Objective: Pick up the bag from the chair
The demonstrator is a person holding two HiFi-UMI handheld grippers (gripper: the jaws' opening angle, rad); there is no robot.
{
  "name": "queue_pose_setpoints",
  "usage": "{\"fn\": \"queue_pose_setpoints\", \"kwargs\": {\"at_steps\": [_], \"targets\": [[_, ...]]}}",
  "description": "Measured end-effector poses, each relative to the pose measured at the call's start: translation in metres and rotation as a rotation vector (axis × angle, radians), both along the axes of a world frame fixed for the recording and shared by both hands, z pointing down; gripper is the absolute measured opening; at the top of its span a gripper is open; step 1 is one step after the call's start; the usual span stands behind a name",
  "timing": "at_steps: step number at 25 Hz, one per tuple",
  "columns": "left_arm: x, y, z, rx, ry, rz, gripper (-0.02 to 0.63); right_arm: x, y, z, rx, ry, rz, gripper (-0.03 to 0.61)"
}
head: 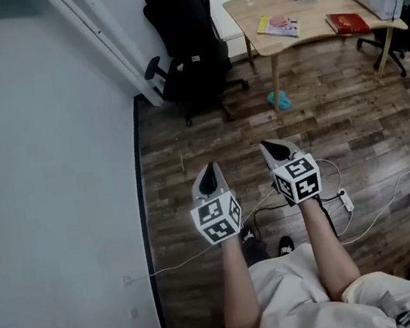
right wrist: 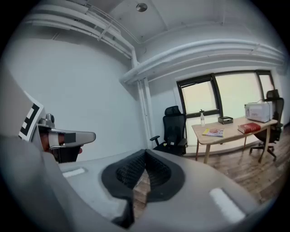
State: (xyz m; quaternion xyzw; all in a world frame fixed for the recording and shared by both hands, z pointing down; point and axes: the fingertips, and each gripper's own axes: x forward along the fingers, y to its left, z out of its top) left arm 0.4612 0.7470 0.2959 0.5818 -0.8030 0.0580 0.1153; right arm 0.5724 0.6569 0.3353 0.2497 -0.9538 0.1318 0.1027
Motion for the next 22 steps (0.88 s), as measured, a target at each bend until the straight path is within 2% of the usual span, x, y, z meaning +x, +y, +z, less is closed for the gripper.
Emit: {"fn": "queue_pose_setpoints", "kwargs": {"at_steps": [6, 11, 17, 22], "targets": [[-0.015, -0.002, -0.001, -0.006, -0.016, -0.009, 0.006, -0.007, -0.014, -0.005, 0.076, 0.048, -0.010, 0.000], [-0.035, -0.003, 0.010, -0.018, 0.041, -0.012, 0.006, -0.015, -0.021, -0.011, 0.114, 0.072, -0.001, 0.000], [-0.046, -0.036, 0.019, 0.002, 0.071, 0.004, 0.006, -0.029, -0.042, -0.007, 0.078, 0.086, -0.060, 0.000], [-0.081, -0.070, 0.024, 0.012, 0.071, 0.008, 0.006, -0.054, -0.073, -0.001, 0.101, 0.068, -0.079, -0.002]]}}
